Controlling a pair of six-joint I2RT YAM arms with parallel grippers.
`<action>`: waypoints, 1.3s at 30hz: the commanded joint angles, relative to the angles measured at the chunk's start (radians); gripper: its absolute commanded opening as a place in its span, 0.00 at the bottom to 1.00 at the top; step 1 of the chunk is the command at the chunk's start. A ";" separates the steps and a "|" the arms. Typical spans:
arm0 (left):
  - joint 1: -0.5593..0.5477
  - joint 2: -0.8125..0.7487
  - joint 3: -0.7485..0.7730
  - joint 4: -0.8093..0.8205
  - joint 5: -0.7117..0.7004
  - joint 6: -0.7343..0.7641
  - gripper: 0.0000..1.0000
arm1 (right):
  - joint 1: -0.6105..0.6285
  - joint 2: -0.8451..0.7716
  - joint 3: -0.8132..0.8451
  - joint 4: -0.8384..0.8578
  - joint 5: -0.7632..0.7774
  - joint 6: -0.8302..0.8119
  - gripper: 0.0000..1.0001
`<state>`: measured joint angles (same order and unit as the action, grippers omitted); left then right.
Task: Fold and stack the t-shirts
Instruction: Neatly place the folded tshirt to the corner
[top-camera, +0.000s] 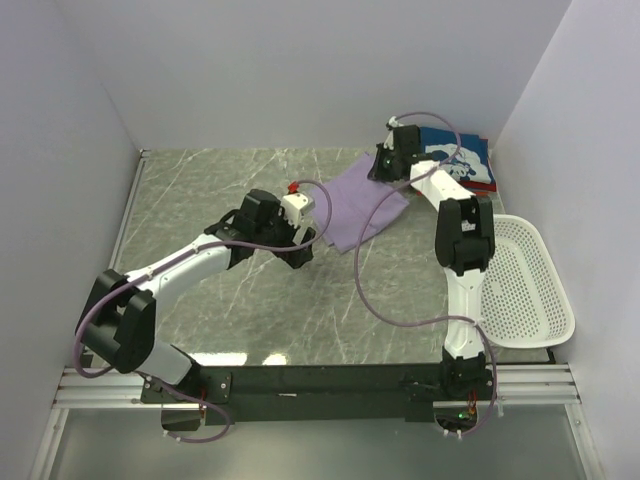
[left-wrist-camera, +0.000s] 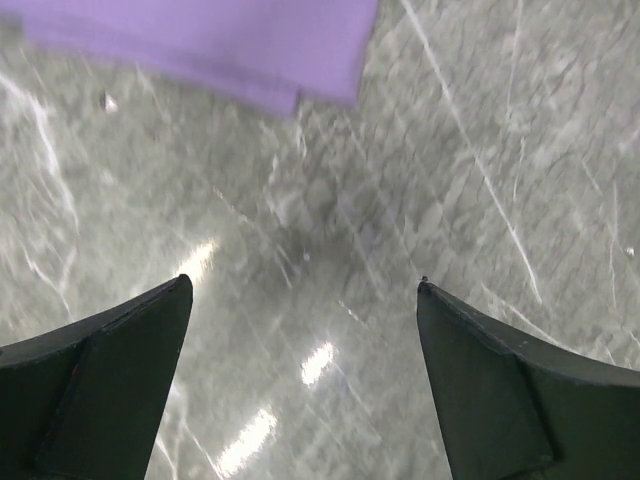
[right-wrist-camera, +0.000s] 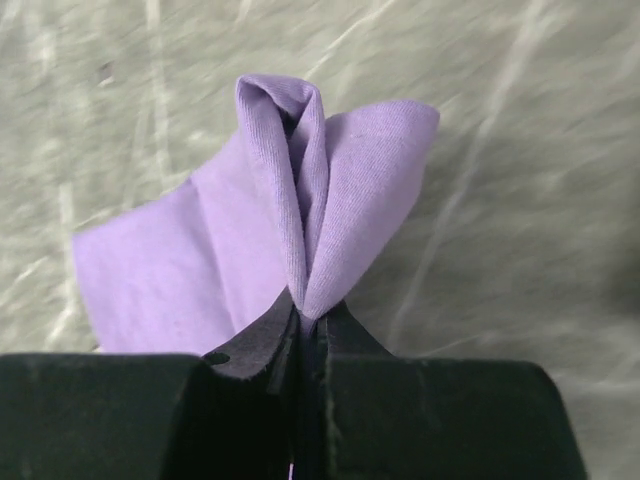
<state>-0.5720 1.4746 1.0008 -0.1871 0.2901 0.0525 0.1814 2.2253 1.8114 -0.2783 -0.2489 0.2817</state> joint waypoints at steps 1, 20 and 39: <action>0.006 -0.051 -0.011 -0.054 -0.034 -0.036 1.00 | -0.014 0.030 0.166 -0.081 0.068 -0.122 0.00; 0.009 -0.043 -0.038 -0.093 -0.025 -0.101 1.00 | -0.020 -0.021 0.388 -0.030 0.189 -0.346 0.00; 0.009 -0.062 -0.044 -0.158 0.006 -0.125 0.99 | -0.028 -0.113 0.447 0.002 0.211 -0.444 0.00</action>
<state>-0.5659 1.4361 0.9520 -0.3470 0.2687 -0.0715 0.1635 2.2471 2.1956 -0.3523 -0.0586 -0.1326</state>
